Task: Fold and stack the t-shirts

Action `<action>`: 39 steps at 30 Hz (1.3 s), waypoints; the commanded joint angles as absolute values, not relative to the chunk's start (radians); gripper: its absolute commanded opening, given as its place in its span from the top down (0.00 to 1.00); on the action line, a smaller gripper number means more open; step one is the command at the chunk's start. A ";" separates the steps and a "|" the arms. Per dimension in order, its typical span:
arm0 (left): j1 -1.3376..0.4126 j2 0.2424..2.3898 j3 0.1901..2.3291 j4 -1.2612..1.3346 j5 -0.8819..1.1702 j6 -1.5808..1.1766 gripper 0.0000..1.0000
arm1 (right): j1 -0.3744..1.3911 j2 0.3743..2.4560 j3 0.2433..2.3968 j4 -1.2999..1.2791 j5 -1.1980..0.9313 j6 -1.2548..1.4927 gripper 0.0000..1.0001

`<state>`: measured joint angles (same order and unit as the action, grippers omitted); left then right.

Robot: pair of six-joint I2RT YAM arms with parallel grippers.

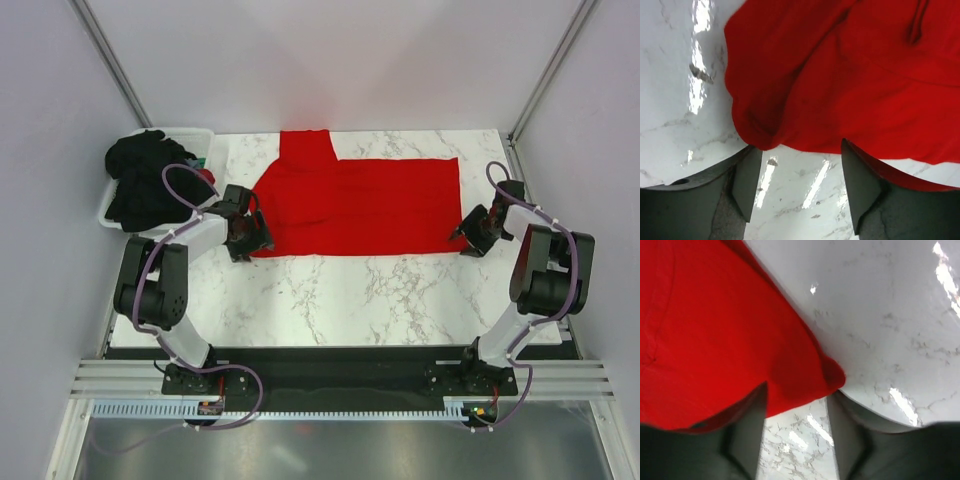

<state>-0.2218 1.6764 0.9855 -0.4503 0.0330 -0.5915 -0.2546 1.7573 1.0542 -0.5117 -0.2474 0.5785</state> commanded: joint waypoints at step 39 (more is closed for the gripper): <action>-0.190 0.695 0.912 -0.982 0.092 -0.747 0.00 | -0.219 0.947 0.784 -0.821 -0.253 0.686 0.02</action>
